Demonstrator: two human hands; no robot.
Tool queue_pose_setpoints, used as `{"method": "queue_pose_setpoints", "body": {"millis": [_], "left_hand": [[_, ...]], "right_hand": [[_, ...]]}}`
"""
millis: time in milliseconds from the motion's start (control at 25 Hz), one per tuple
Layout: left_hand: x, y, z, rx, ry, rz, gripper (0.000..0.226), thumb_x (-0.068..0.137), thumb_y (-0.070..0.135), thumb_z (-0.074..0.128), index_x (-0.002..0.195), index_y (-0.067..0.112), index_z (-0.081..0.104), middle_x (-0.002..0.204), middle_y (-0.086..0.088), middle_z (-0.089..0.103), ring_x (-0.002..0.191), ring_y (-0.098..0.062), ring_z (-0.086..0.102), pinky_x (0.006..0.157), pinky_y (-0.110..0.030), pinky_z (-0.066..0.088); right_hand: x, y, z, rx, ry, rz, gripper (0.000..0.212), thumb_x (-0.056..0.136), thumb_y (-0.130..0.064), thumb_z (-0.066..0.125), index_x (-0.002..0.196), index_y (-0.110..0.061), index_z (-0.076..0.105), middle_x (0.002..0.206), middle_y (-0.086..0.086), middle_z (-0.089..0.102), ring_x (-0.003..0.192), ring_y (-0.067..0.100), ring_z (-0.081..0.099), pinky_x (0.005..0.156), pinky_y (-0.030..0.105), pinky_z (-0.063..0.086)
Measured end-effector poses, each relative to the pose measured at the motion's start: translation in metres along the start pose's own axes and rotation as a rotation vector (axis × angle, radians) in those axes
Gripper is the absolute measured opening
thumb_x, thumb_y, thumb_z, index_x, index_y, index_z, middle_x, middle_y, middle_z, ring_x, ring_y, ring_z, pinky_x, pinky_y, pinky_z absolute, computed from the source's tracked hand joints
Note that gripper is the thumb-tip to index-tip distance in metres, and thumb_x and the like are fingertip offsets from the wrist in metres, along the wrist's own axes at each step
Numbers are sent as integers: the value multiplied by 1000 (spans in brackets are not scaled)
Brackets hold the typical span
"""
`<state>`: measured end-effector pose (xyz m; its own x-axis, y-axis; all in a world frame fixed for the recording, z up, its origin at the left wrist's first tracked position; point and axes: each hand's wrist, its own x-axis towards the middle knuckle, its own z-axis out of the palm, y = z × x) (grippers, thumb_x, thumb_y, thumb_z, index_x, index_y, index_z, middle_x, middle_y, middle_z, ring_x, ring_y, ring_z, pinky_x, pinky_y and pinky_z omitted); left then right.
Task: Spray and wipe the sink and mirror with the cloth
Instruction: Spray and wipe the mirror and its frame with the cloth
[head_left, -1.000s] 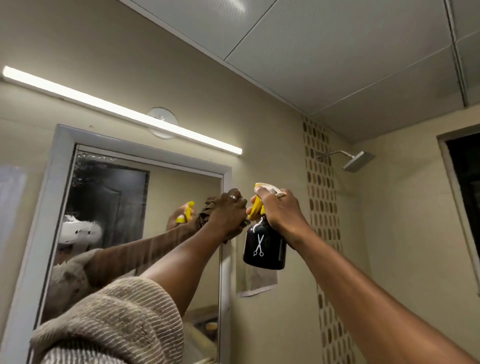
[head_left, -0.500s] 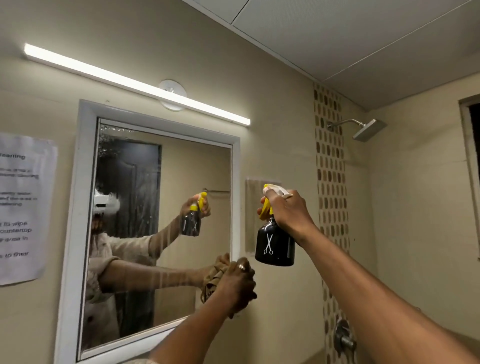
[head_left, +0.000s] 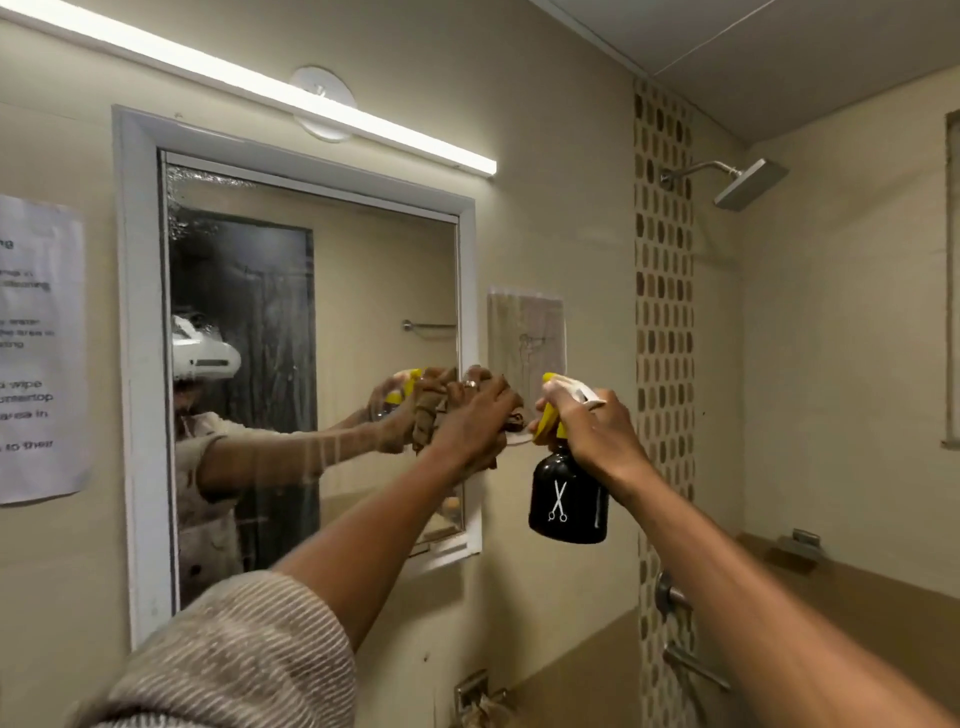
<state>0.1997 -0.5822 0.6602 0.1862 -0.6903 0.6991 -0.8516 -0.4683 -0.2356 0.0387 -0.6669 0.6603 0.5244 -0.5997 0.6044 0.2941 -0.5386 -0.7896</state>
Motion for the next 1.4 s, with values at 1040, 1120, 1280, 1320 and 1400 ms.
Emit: {"method": "queue_pose_setpoints", "body": {"millis": [1040,1120,1280,1320,1400], "left_hand": [[-237,-61,9,624,-547,538,23,80,50,64,89,31,74,110,9,68,115,-18,57,98,-39,47],[-257,-76,-4,609,-544,484,23,80,40,65,96,25,71,120,-1,62,120,-26,53,102,-47,46],[-286,-87,-30,581,-526,415,25,76,38,62,97,26,69,119,0,59,117,-26,54,103,-49,45],[-293,-91,-36,554,-527,400,26,75,37,59,97,26,69,119,0,59,118,-27,54,105,-49,43],[-309,-98,-49,551,-534,361,29,72,36,56,95,24,69,118,0,59,117,-29,55,105,-49,43]], "right_hand": [[-131,85,66,-126,-305,154,40,99,-36,56,80,-8,76,73,6,80,75,28,77,72,40,62],[-147,83,84,-89,-352,169,39,99,-36,58,82,-7,75,74,9,81,75,28,78,71,41,62],[-174,76,113,-69,-447,143,39,99,-40,58,82,-8,74,75,11,81,69,19,77,63,30,57],[-179,73,119,-77,-472,123,41,99,-42,57,82,-8,74,75,10,81,67,17,76,61,25,55],[-189,67,131,-95,-514,86,44,99,-45,55,81,-10,74,74,10,80,66,17,76,57,20,53]]}}
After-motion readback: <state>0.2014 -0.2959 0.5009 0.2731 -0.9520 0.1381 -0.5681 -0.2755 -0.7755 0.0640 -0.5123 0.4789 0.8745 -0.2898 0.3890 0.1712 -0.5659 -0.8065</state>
